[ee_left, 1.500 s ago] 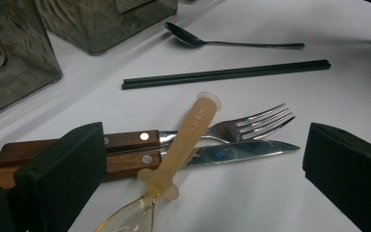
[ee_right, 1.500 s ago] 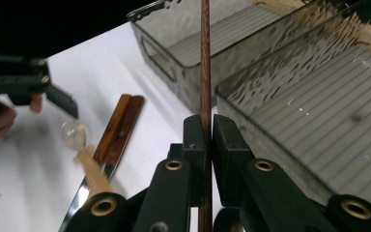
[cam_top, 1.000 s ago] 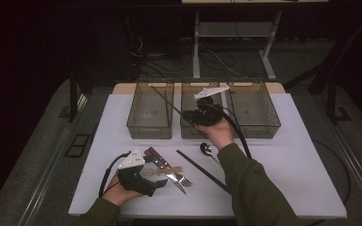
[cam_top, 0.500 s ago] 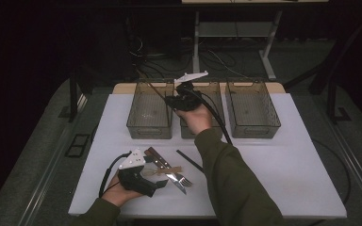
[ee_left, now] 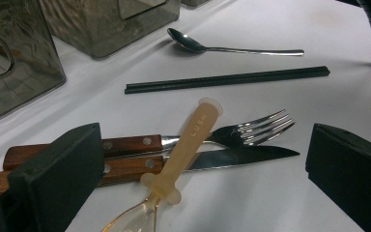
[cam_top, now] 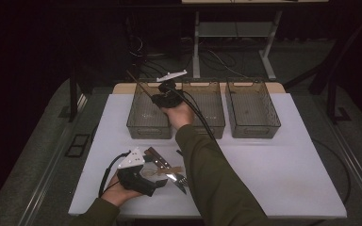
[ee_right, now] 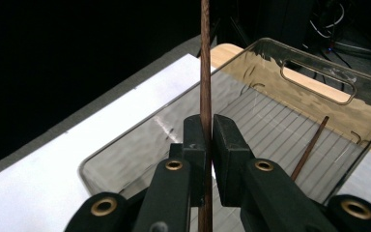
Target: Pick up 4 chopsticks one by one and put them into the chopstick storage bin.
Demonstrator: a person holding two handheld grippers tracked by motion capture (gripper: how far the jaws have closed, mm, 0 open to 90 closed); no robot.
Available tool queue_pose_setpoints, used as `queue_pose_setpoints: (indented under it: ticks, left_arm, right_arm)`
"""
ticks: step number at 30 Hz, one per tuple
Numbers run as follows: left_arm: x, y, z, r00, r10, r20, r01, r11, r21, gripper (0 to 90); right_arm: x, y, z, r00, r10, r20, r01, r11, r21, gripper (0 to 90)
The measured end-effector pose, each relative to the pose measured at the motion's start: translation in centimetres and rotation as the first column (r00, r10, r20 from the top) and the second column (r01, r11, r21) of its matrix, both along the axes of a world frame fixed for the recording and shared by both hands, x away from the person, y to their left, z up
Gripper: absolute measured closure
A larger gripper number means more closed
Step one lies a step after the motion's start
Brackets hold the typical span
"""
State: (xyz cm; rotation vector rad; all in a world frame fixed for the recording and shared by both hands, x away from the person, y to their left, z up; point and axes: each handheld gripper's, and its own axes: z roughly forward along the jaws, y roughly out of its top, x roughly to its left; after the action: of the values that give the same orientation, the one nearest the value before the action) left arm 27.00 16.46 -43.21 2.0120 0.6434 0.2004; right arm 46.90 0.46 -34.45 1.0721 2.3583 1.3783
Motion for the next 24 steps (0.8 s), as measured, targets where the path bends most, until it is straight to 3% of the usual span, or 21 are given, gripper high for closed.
queue_pose_setpoints:
  ticks: [13,17,20,24]
  left_arm:
    - [0.0,0.0,0.0,1.0,-0.002,-0.001,0.002,1.0,-0.001,0.0]
    - [0.0,0.0,0.0,1.0,-0.004,0.0,0.004,1.0,-0.003,0.0]
    - [0.0,0.0,0.0,1.0,-0.002,0.003,0.002,0.9999,-0.011,0.0]
    - [0.0,0.1,0.1,1.0,0.0,0.003,0.0,1.0,-0.009,0.0]
  right_arm:
    - [1.0,1.5,-2.8,0.9988,-0.006,-0.049,0.006,1.0,-0.002,84.1]
    - [1.0,1.9,-3.9,0.9965,-0.022,-0.081,0.018,0.999,-0.05,83.2]
    - [1.1,2.0,-4.4,0.9919,-0.023,-0.125,0.015,0.998,-0.065,66.1]
    - [0.9,1.4,-3.8,0.9937,-0.016,-0.111,0.01,0.998,-0.059,54.0]
